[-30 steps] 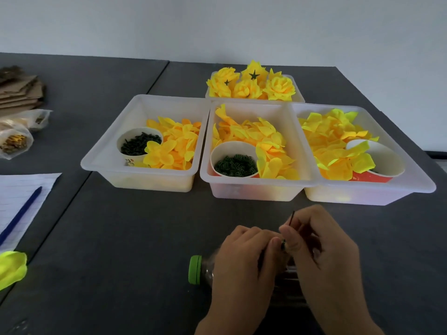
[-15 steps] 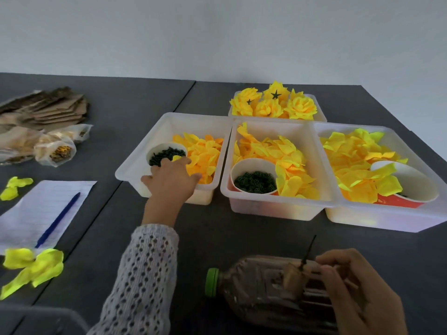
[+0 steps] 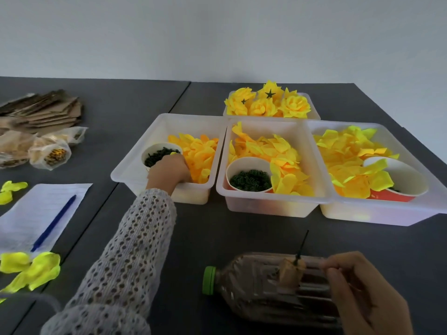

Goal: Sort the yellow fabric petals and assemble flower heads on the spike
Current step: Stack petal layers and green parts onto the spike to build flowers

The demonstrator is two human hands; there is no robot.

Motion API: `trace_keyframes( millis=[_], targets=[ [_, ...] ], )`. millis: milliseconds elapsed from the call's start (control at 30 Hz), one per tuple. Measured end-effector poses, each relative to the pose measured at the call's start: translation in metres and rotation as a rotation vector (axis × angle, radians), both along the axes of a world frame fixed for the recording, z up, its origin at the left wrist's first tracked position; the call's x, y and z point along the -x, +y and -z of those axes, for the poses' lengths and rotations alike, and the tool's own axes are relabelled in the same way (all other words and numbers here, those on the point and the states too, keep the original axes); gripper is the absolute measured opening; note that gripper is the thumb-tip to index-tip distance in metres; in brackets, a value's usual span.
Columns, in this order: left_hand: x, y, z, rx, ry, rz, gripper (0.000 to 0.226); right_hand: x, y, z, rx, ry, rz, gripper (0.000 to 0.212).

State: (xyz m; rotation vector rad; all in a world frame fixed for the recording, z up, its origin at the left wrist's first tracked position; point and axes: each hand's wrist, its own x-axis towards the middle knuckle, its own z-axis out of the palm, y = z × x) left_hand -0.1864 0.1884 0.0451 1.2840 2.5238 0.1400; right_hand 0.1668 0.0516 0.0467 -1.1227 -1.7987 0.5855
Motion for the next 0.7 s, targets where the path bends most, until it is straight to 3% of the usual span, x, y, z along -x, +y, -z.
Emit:
trace_keyframes(
  millis=[167,367,467,533,633,700],
  targets=[
    [0.001,-0.005,-0.001,-0.166,0.095,0.006,0.008,-0.004,-0.003,-0.003,-0.006,0.004,-0.008,0.019],
    [0.002,-0.022,-0.008,-0.416,0.048,0.022,0.01,-0.004,-0.001,-0.005,-0.002,0.005,-0.034,0.021],
    [-0.005,-0.031,-0.024,-0.734,0.006,0.057,0.011,-0.002,-0.001,-0.007,0.004,0.001,-0.037,0.022],
    [-0.021,-0.045,-0.048,-0.948,-0.185,0.079,0.011,0.001,0.001,-0.012,0.002,0.039,-0.001,0.02],
    [-0.068,-0.08,-0.084,-1.032,-0.826,0.28,0.017,0.005,0.007,-0.032,0.018,0.234,0.015,0.014],
    [-0.107,-0.105,-0.094,-0.929,-0.972,0.475,0.013,0.009,0.011,-0.048,0.096,0.359,-0.111,0.045]
  ],
)
